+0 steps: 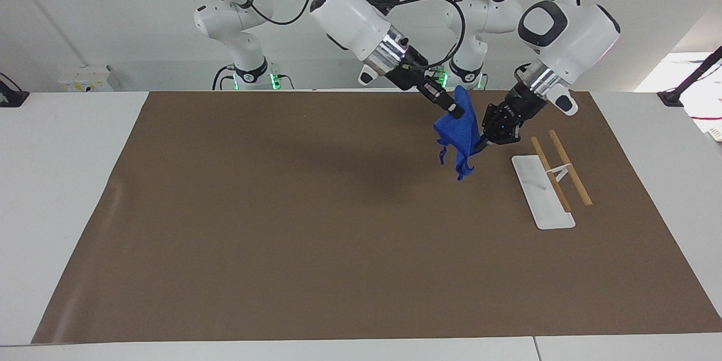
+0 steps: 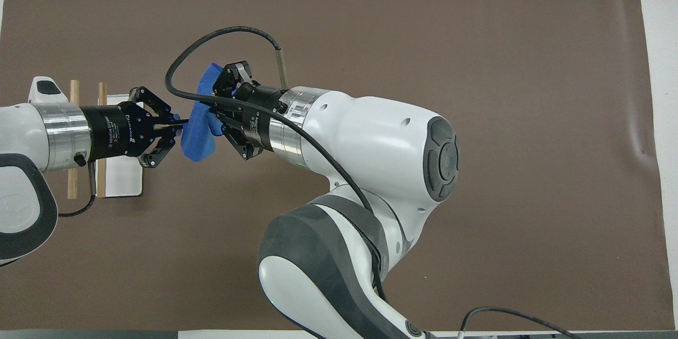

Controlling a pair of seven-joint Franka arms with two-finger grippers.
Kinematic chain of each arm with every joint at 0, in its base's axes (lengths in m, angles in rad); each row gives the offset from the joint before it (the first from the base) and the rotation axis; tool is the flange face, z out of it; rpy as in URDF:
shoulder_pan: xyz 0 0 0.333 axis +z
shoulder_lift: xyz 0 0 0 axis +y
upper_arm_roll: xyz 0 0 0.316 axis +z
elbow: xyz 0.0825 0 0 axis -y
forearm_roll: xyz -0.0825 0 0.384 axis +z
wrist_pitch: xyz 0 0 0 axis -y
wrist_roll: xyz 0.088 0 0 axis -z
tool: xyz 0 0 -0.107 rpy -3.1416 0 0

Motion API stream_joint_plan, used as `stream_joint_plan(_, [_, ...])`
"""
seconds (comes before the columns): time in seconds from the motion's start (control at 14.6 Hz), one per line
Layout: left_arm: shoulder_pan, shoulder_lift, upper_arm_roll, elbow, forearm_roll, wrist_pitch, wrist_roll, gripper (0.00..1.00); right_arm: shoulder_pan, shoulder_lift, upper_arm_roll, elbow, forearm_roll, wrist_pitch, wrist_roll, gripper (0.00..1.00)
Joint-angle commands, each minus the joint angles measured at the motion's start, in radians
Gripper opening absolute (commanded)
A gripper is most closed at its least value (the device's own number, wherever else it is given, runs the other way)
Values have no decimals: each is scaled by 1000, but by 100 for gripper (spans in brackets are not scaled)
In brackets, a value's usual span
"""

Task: Right arm passes towel to left arm to hang
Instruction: 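Open the right gripper and withdraw it while the left gripper holds towel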

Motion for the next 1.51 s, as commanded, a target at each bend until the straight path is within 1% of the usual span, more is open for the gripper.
stream_joint_plan(0.0, [4,-8,0,20,16,-1,24,0,-1,5,2,4,-14,5,3,0])
stream_joint_plan(0.14, [5,-9,0,35,50,-1,29,0,-9,6,0,3,-14,3,2,0])
stream_joint_plan(0.34, [4,-8,0,69,152,-1,46,0,-17,6,0,3,-16,-1,-5,0])
stream_joint_plan(0.41, [4,-8,0,80,163,-1,49,0,-17,6,2,3,-16,-3,-12,0])
stream_joint_plan(0.48, [4,-8,0,98,186,-1,69,0,-20,5,0,-2,-19,-4,-24,53])
stream_joint_plan(0.55, [5,-6,0,114,227,-1,108,0,-21,2,-4,-10,-41,-12,-53,100])
stream_joint_plan(0.68, [5,9,0,129,276,0,129,0,-58,-9,-6,-48,-194,-41,-164,100])
stream_joint_plan(0.82, [14,26,4,160,327,10,136,0,-110,-18,-6,-66,-308,-89,-275,100])
stream_joint_plan(0.96, [36,62,4,224,416,10,161,0,-186,-30,-6,-82,-402,-164,-441,100])
stream_joint_plan(1.03, [48,73,6,241,453,7,166,0,-229,-41,-6,-105,-446,-194,-548,100])
stream_joint_plan(1.16, [98,73,4,240,465,10,184,0,-318,-67,-6,-160,-509,-256,-775,100])
stream_joint_plan(1.23, [120,73,4,238,465,13,211,0,-355,-81,-6,-186,-520,-283,-870,100])
stream_joint_plan(1.3, [143,72,3,233,465,17,253,0,-392,-84,-6,-188,-522,-314,-931,100])
stream_joint_plan(1.37, [148,72,3,232,465,17,311,0,-421,-86,-6,-183,-532,-372,-981,100])
stream_joint_plan(1.44, [148,73,3,230,465,17,377,0,-450,-89,-6,-174,-578,-426,-1026,100])
